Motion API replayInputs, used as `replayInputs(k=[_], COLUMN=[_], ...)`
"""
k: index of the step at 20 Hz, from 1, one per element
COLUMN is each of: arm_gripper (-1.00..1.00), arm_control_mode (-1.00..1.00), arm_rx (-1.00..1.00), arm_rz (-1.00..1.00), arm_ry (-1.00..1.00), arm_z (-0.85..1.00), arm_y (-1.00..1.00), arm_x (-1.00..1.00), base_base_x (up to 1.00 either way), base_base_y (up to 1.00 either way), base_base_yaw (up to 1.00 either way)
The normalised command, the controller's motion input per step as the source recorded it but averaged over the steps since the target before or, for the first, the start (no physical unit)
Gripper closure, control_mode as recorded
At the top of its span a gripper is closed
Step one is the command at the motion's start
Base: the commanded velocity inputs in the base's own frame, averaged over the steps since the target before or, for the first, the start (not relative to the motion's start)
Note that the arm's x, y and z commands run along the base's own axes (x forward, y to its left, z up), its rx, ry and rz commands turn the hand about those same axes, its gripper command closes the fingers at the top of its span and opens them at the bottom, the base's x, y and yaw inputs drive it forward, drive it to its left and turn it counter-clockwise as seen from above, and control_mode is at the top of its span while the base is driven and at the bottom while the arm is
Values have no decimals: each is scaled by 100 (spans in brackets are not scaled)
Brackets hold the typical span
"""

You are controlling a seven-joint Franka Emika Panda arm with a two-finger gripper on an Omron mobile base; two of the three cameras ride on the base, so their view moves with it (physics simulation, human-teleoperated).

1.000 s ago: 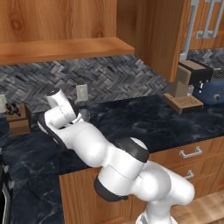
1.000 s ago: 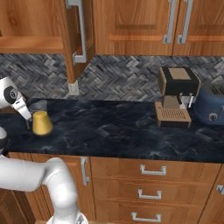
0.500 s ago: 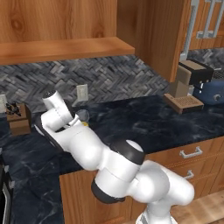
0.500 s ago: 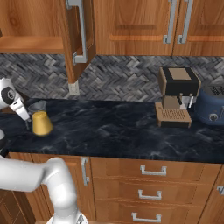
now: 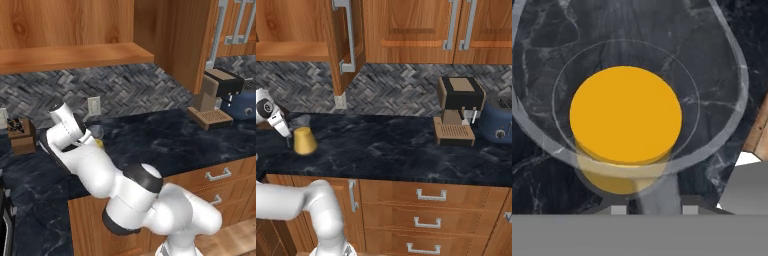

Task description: There is a tray on the dining counter. Grab the cup, mug, and pitcher and place them on the tray. The pitcher may be placed next to the tray if it cannot fit the tray.

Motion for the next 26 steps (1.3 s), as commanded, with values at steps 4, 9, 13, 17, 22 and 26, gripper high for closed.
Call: replayInputs(k=[4, 9, 13, 17, 22, 26], arm_gripper=[100, 100, 100, 100, 100, 100], arm_control_mode=[-100, -100, -100, -100, -100, -100], arm_rx=[0, 4, 7, 8, 6, 5], arm_rz=[0, 3, 9, 11, 12, 5], arm_ry=[-15, -21, -17, -8, -1, 6], arm_z=[6, 39, 43, 30, 57, 98], arm_y=[-34, -29, -59, -74, -42, -2], arm_x=[-85, -100, -94, -88, -83, -45], base_base_x=[0, 0, 0, 0, 0, 0], base_base_y=[0, 0, 0, 0, 0, 0], base_base_yaw=[0, 0, 0, 0, 0, 0])
